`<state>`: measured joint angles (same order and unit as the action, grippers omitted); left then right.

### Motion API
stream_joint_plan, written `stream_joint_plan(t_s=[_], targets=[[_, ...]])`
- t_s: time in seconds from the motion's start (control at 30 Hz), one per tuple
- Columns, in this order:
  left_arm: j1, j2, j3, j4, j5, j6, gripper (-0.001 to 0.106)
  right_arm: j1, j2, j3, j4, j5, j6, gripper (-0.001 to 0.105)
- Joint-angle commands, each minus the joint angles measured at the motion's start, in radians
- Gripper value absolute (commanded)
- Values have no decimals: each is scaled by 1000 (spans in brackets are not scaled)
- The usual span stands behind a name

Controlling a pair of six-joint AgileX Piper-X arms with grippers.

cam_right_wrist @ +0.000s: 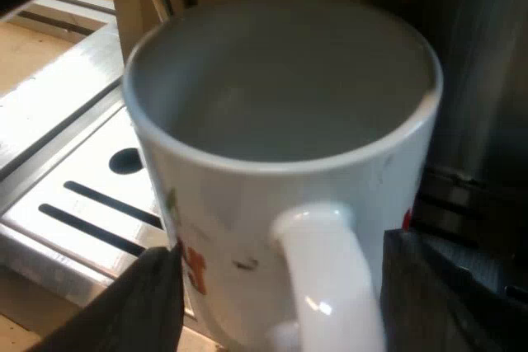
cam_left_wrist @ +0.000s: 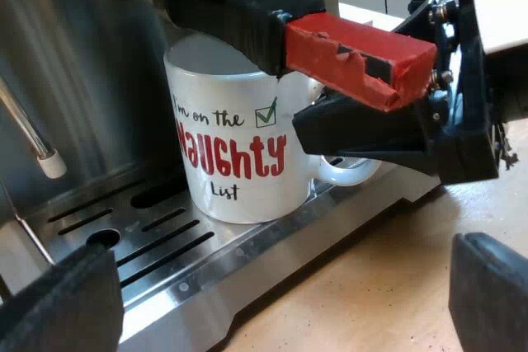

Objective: Place mug into machine

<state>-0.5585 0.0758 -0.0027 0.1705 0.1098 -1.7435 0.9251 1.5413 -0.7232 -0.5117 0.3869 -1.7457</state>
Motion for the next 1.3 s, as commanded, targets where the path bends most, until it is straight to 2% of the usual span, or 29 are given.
stream_joint_plan(t_s=[0.03, 0.13, 0.33, 0.6, 0.8, 0.9, 1.07, 1.17, 1.3], targets=[[-3, -1, -3, -20, 8, -14, 81, 12, -4, 15, -11, -9, -1, 53], [-3, -1, -3, -20, 8, -14, 81, 5, 20, 15, -61, -9, 22, 54], [-3, -1, -3, -20, 8, -14, 81, 5, 104, -6, -193, -9, 22, 54], [-3, -1, -3, -20, 8, -14, 81, 5, 221, -130, -187, 3, 22, 54], [-3, -1, -3, -20, 8, -14, 81, 5, 264, -186, -187, 22, 22, 54], [-3, -1, -3, -20, 8, -14, 81, 9, 257, -180, -173, 32, 22, 54], [-3, -1, -44, -17, -4, -6, 81, 36, 191, -157, -8, 85, 22, 54], [-3, -1, -90, -12, -35, -2, 81, 61, 122, -114, 41, 87, 22, 54], [-3, -1, -140, -8, -35, -2, 81, 95, 27, -44, 46, 130, 22, 54]])
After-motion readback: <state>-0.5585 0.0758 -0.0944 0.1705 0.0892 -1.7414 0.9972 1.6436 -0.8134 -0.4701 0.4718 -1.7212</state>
